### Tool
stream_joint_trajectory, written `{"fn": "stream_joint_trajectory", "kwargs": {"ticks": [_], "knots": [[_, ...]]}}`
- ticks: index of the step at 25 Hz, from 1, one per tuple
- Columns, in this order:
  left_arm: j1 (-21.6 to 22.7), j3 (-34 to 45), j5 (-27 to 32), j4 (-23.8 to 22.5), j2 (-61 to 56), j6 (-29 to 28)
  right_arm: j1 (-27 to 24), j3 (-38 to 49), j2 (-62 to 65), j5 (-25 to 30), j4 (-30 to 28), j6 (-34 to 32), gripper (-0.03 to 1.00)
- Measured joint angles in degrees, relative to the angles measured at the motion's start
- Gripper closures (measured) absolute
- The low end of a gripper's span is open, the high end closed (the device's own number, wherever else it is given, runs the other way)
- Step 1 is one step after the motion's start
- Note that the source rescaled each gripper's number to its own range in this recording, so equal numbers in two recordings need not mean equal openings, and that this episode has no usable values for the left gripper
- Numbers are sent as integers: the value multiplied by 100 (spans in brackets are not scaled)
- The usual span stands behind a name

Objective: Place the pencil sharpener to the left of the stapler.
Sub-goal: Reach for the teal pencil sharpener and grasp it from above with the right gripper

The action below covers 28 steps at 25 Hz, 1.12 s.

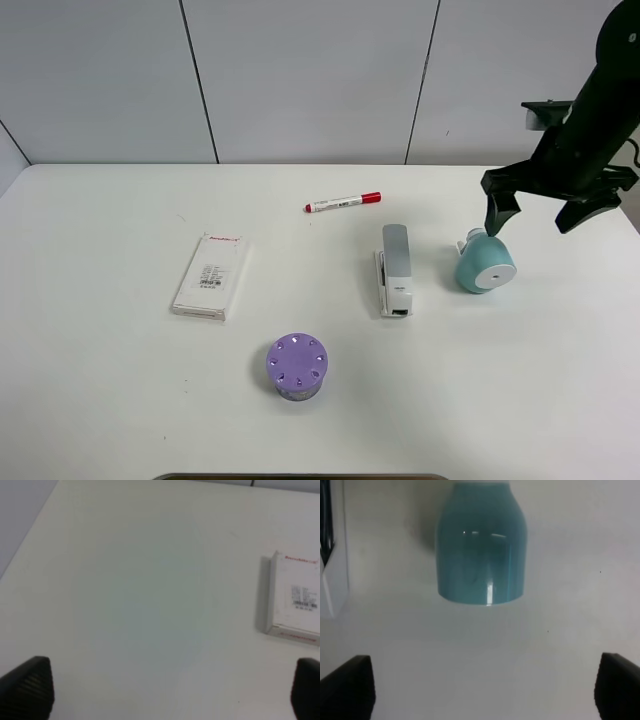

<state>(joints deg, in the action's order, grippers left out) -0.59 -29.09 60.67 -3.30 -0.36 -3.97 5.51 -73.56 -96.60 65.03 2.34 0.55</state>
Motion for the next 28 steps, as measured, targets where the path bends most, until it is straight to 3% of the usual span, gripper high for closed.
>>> {"fn": "stream_joint_trajectory", "kwargs": {"ticks": [13,28], "knots": [[0,0,0,0,0,0,0,-26,-611,-746,-5,21,-3],[0,0,0,0,0,0,0,-124,-1191,-926,104,60,-3]]}}
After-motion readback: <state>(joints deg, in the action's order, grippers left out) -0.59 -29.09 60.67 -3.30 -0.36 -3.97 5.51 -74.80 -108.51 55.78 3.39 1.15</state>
